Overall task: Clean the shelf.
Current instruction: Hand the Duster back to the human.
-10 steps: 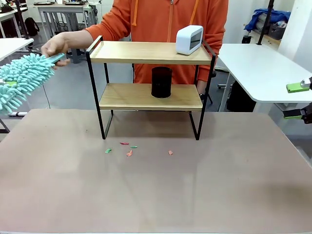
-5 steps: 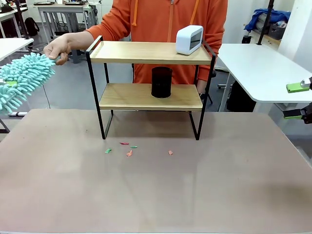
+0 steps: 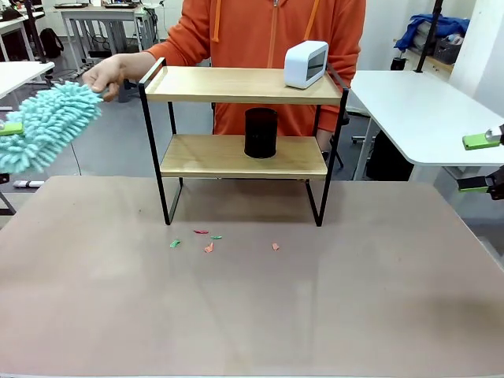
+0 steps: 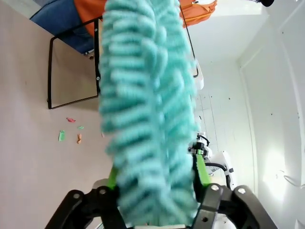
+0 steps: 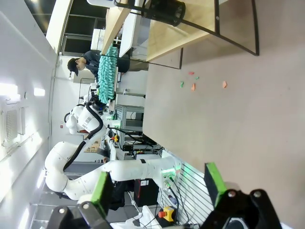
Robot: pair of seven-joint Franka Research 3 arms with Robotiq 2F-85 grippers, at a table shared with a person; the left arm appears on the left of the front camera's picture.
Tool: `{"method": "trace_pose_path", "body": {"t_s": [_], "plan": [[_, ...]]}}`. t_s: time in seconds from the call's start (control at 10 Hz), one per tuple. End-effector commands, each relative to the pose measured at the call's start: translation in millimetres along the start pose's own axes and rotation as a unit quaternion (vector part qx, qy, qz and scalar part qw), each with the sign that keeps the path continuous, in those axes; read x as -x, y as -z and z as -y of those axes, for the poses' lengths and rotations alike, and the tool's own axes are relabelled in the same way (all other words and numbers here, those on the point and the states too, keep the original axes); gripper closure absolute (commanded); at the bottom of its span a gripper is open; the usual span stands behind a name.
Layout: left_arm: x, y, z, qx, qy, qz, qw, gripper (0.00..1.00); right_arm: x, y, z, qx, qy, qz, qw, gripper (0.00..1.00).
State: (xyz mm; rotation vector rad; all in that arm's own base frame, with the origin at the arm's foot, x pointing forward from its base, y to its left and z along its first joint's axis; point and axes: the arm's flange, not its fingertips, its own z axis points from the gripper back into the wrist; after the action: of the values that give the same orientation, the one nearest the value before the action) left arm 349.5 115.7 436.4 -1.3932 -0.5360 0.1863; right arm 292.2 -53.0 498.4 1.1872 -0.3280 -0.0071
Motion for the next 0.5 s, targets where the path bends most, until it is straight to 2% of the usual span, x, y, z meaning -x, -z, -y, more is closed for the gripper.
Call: {"method": "trace_pose_path", "body": {"t_s": [0.0, 0.2, 0.3, 0.4], "plan": [[-8, 10, -26, -0.004, 0.027, -0.028, 0.999, 0.0, 1, -1, -1, -0.001, -0.002, 0.002, 1.0, 0.0], [-6, 21, -63, -0.041, 0.041, -0.082, 0.995, 0.0, 1, -1, -1, -0.001, -0.002, 0.002, 1.0, 0.0], [-6, 27, -79, -0.007, 0.035, -0.113, 0.993, 0.0, 1, -1, -1, -0.001, -0.002, 0.002, 1.0, 0.0], [-6, 33, -88, 0.02, 0.01, -0.119, 0.993, 0.0, 1, -1, -1, -0.001, -0.002, 0.002, 1.0, 0.0]]}}
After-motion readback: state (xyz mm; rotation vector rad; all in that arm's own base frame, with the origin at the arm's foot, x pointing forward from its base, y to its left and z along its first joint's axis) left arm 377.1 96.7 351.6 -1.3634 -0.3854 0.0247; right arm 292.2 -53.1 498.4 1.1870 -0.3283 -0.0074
